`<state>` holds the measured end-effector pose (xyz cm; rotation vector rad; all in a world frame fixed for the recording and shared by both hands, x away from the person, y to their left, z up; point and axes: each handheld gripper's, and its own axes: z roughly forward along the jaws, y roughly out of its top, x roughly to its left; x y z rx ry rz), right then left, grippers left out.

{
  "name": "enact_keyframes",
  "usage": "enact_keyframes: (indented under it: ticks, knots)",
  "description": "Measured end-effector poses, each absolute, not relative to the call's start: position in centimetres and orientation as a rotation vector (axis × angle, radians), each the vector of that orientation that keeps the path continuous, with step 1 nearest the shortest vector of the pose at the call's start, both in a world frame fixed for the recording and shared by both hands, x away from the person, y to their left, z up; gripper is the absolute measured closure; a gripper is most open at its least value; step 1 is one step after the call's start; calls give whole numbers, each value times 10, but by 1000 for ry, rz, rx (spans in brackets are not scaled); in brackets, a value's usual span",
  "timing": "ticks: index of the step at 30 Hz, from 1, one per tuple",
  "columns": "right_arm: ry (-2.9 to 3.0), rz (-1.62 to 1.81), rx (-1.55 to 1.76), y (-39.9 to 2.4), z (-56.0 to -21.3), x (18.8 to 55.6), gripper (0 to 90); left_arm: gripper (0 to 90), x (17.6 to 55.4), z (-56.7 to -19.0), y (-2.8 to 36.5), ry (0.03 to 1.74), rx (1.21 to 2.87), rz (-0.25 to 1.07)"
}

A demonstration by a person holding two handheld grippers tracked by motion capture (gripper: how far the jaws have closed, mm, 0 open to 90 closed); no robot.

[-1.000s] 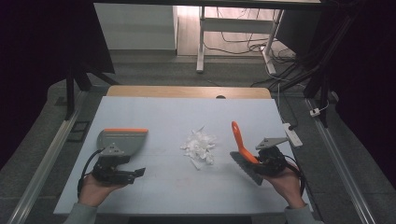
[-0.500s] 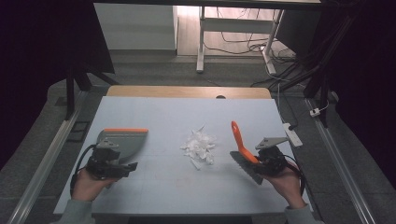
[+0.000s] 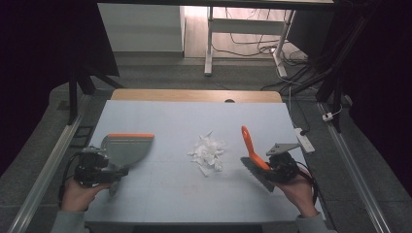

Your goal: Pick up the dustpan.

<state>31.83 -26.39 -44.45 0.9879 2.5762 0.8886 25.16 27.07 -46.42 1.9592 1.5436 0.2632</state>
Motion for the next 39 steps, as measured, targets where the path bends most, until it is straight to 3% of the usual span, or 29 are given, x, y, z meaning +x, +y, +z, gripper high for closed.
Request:
enact_keyframes:
  ticks: [24,33,39]
  knots:
    - [2568,877,991,-262,-446,319,702,141,277,-512,279,1746,1916,178]
    - [2566,870,985,-263,-447,319,702,205,280,-518,278,1776,1898,169]
    - [2566,877,980,-262,-447,319,702,319,282,-523,277,1770,1882,166]
